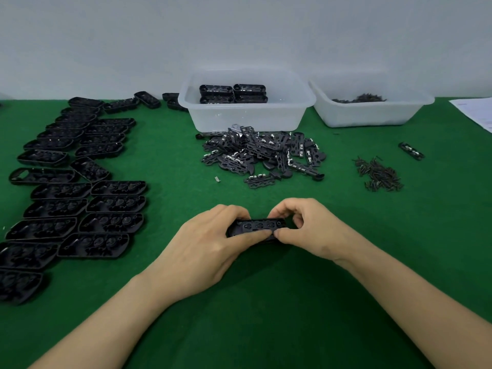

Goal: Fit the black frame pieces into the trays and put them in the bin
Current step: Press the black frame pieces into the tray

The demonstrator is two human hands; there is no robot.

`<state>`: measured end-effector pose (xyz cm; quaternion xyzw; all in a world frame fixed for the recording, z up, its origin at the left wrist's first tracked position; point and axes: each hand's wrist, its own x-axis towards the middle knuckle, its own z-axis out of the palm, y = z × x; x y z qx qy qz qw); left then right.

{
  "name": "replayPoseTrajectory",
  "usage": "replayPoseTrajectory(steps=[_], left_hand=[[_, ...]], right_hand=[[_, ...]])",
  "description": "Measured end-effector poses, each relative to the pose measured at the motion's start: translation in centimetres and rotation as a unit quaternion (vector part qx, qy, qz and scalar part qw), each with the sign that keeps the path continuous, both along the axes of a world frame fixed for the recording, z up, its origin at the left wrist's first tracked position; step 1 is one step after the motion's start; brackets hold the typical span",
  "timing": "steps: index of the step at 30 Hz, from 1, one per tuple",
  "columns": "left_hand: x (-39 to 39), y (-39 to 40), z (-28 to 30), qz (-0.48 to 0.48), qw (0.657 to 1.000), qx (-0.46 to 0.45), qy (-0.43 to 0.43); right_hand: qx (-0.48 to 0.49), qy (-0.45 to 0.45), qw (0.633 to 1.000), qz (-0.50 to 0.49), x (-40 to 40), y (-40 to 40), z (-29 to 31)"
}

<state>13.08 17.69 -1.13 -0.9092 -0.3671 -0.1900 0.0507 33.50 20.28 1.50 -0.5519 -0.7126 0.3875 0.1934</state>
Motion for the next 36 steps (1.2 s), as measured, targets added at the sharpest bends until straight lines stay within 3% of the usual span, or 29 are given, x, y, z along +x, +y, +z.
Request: replayPoseTrajectory(steps=[6, 17, 31, 36], left_hand=[[0.1, 0.0, -0.1, -0.002, 1.000, -0.016, -0.008], [0.0, 0.6, -0.7, -0.004, 0.992, -0.086, -0.091], [0.1, 0.7, -0.8, -0.013, 0.988, -0.106, -0.116], [0.1, 0.8, -0.8, -0.015, 0.984, -0.115, -0.135]], right_hand=[[0.032, -0.038, 0.998, 0.045, 0.5, -0.6, -0.4], [0.066, -0.030, 0.997, 0.017, 0.1, -0.9, -0.8], [0.116, -0.073, 0.990, 0.032, -0.3, -1.0, -1.5], [0.102, -0.050, 0.993, 0.017, -0.4, -1.1, -1.3]])
